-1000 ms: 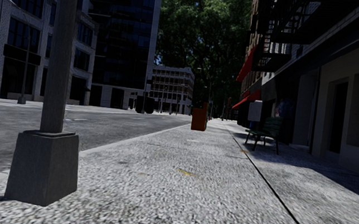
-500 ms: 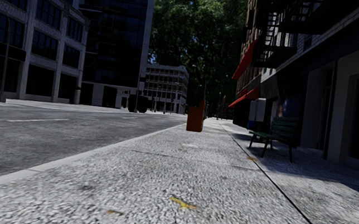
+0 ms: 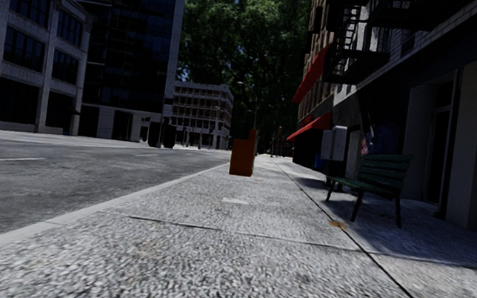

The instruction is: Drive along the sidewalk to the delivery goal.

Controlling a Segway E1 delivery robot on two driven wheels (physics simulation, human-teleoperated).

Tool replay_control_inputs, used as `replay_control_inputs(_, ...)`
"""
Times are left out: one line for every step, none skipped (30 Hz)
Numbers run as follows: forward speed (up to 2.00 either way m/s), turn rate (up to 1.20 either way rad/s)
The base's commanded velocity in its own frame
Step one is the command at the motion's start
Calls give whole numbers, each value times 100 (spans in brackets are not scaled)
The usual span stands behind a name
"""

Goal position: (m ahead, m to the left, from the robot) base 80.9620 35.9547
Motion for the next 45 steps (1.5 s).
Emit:
replay_control_inputs(200, -27)
replay_control_inputs(200, -27)
replay_control_inputs(200, -27)
replay_control_inputs(200, -27)
replay_control_inputs(200, -27)
replay_control_inputs(200, -27)
replay_control_inputs(200, -27)
replay_control_inputs(200, -27)
replay_control_inputs(200, -27)
replay_control_inputs(200, -27)
replay_control_inputs(200, -27)
replay_control_inputs(200, -25)
replay_control_inputs(200, -15)
replay_control_inputs(200, 0)
replay_control_inputs(200, 0)
replay_control_inputs(200, 0)
replay_control_inputs(200, 0)
replay_control_inputs(200, 0)
replay_control_inputs(200, 0)
replay_control_inputs(199, 0)
replay_control_inputs(199, 0)
replay_control_inputs(199, 0)
replay_control_inputs(199, 0)
replay_control_inputs(199, 0)
replay_control_inputs(199, 0)
replay_control_inputs(199, 0)
replay_control_inputs(199, 0)
replay_control_inputs(199, -28)
replay_control_inputs(199, -29)
replay_control_inputs(199, -29)
replay_control_inputs(199, -35)
replay_control_inputs(199, -44)
replay_control_inputs(199, -46)
replay_control_inputs(199, -46)
replay_control_inputs(199, -46)
replay_control_inputs(199, -46)
replay_control_inputs(199, -46)
replay_control_inputs(199, -46)
replay_control_inputs(199, -46)
replay_control_inputs(199, -46)
replay_control_inputs(199, -46)
replay_control_inputs(199, -46)
replay_control_inputs(199, -46)
replay_control_inputs(199, -46)
replay_control_inputs(199, -46)
